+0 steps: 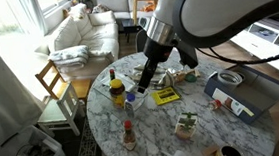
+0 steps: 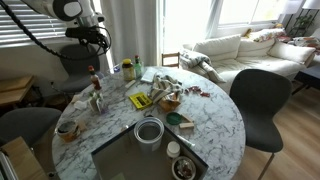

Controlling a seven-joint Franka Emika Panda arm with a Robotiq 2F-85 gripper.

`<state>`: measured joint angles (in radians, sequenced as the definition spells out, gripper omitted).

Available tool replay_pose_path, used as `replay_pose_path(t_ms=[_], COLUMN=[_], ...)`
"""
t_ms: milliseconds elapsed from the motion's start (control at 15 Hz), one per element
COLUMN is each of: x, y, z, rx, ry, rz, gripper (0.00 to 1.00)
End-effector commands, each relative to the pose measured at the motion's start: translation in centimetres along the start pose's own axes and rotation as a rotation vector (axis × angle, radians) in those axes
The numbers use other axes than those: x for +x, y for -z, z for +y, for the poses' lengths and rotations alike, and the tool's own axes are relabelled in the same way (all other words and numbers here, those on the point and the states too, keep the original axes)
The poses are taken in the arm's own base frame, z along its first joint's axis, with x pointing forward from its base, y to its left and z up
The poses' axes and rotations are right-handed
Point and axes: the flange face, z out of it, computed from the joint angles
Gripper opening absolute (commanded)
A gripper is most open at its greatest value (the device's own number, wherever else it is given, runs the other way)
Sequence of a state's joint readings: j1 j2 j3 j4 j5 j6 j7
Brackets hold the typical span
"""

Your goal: Remove the clear cup from the box and remove the silver cup from the clear cup then put the two packets on the table inside the silver cup.

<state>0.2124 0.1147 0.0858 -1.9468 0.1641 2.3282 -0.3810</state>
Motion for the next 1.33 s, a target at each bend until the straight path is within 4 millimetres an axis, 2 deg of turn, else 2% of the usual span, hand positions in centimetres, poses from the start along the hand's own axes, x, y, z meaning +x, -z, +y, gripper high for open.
replay_pose_path(t_ms=[0,467,600,800,1000,1133,1267], x=[0.1,0.2,-1.3,-6.2,-12.9,-17.9,-23.1], y=[0.1,0.2,-0.4,0.4,2.0,2.9,3.5], z=[0.0,0.0,4.4,11.5,17.9,21.4,23.7], rx=[-0.001,-0.001,-0.038,-0.082,-0.149,-0.203,-0.256], ry=[0.0,0.0,-0.17,-0.326,-0.484,-0.583,-0.679], rz=[-0.001,0.0,-0.009,-0.006,-0.012,-0.031,-0.054], gripper=[1.0,1.0,1.0,1.0,1.0,1.0,1.0])
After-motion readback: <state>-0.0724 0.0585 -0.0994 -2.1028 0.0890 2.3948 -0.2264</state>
